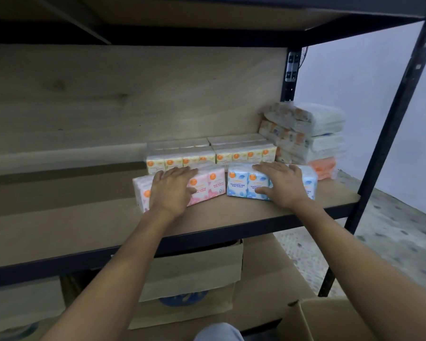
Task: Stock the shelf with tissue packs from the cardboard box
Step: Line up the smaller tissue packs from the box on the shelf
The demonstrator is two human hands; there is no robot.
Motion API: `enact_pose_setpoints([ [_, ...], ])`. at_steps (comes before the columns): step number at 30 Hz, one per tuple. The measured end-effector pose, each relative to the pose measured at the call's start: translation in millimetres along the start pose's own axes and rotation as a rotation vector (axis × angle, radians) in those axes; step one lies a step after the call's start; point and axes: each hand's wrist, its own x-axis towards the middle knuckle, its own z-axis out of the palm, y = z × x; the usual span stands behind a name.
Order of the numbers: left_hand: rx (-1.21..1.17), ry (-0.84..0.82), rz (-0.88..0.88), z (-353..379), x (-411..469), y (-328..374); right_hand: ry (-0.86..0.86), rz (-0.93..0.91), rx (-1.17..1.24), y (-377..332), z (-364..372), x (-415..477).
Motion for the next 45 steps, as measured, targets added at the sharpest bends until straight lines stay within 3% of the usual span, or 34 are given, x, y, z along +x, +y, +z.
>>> enact_pose_setpoints([
  [15, -0.219, -0.099, 0.167, 14, 37, -47, -0.034, -0.201, 0.137, 32, 18, 53],
  [45, -0.185, 0.015, 0.119, 47, 63, -53, -0.002, -0.273, 0.254, 52, 52, 100],
])
